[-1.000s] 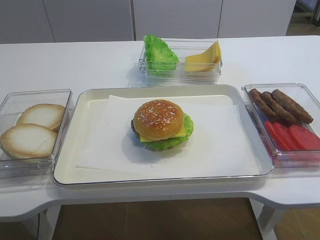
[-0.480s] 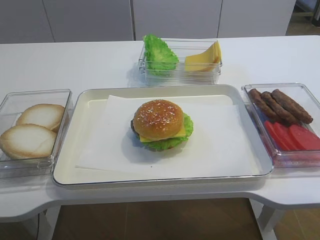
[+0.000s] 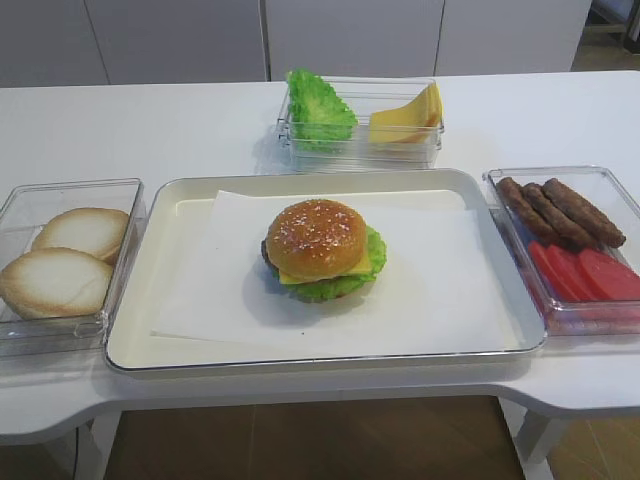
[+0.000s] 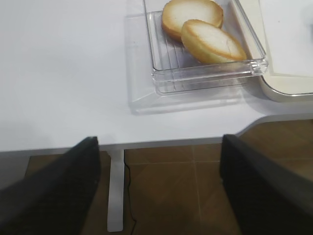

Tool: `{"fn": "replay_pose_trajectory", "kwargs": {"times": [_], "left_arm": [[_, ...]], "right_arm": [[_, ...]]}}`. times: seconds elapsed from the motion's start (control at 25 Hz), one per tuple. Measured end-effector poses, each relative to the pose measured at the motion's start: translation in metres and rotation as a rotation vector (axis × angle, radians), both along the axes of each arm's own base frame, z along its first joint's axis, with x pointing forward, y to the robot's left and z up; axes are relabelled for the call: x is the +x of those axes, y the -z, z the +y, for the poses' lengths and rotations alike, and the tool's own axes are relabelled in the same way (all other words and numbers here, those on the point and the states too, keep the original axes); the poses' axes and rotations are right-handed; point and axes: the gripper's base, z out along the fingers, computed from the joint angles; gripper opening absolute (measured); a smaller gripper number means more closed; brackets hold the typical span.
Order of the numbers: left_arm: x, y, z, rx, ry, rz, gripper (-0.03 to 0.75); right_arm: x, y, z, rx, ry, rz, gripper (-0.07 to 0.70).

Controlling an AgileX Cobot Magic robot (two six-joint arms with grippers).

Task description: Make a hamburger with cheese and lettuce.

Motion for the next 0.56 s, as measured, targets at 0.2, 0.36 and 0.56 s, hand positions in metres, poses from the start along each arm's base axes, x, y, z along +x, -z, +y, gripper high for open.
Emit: {"fn": "replay_pose_trajectory", "kwargs": {"times": [0.2,0.36,0.56], "left_arm": [[0.0000,0.0000,0.0000,0.000,0.000,0.000,0.565],[0.0000,0.0000,0.0000,0.000,0.000,0.000,0.565],[0.0000,0.0000,0.0000,0.000,0.000,0.000,0.566]], "right_arm": [[0.0000,0.0000,0.0000,0.000,0.000,0.000,0.084],[0.0000,0.0000,0.0000,0.000,0.000,0.000,0.084],[0.0000,0.0000,0.0000,0.000,0.000,0.000,0.084]]}}
